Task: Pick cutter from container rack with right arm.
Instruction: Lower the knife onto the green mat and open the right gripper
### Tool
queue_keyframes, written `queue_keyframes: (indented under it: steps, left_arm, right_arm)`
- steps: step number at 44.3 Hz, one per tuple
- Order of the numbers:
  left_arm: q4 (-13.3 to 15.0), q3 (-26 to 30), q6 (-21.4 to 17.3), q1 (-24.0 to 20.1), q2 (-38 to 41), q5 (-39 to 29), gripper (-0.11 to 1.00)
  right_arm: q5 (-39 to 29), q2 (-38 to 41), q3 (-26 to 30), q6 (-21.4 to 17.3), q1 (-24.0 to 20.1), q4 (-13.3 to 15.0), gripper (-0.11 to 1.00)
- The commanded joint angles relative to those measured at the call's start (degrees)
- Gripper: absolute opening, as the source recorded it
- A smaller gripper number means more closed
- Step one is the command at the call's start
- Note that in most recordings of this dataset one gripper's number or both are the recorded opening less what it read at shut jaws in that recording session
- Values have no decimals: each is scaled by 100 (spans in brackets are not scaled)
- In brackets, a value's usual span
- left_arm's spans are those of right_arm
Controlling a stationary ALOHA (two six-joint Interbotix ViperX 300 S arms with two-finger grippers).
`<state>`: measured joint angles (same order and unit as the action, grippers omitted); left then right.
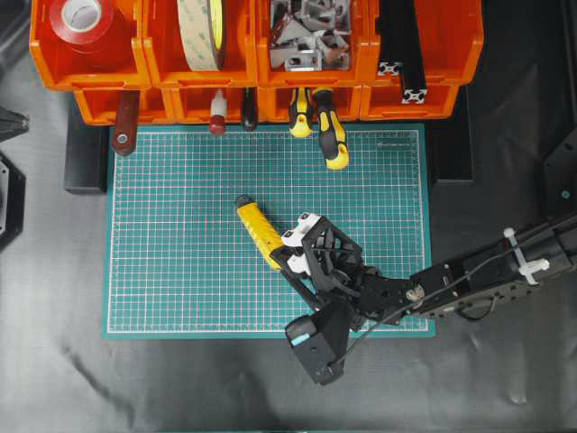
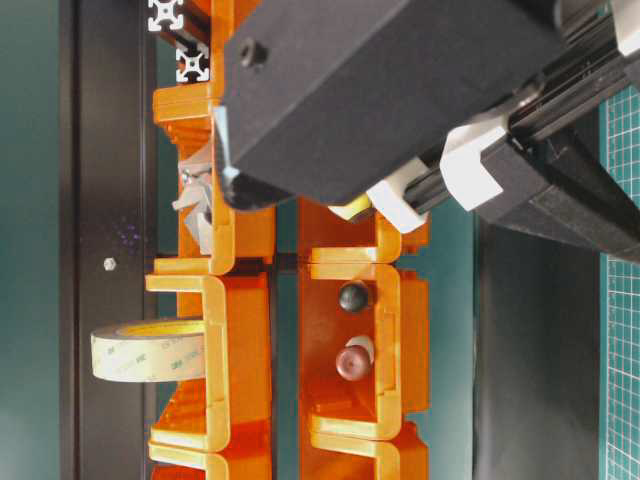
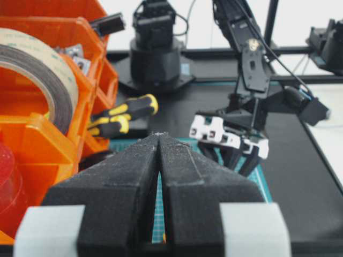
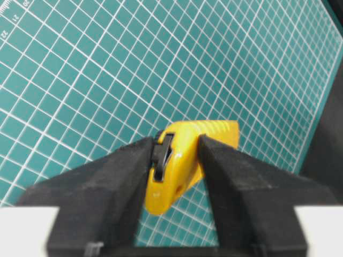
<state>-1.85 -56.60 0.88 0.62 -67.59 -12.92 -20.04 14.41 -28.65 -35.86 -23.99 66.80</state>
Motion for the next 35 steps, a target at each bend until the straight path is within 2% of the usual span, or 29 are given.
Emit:
queue_keyframes:
  steps: [1,4,8,18,25,30,35]
  left_arm:
    - [-26,97,0,-9,70,26,0]
    - [-18,88,9,-9,70,26,0]
    - [-18,97,9,-26,53,26,0]
    - [-18,97,9,-26,62,26,0]
    - [-18,88,9,-26,44,26,0]
    - [-18,97,9,-26,44,-70,0]
    - [-18,105,18,-18,26,-229,0]
  right_arm:
    - [62,-53,44,-18,-26,-9,45]
    - [62,-53,44,-26,-35,-18,55]
    - [44,-53,18,-62,-26,-62,63]
    - [26,-62,-35,-316,-35,-316,69]
    - [62,-97,-26,-439,-114,-694,79]
    - [70,-290,-44,-844,-158,-958,80]
    - [9,-606,-105,-1362,-167,-993,80]
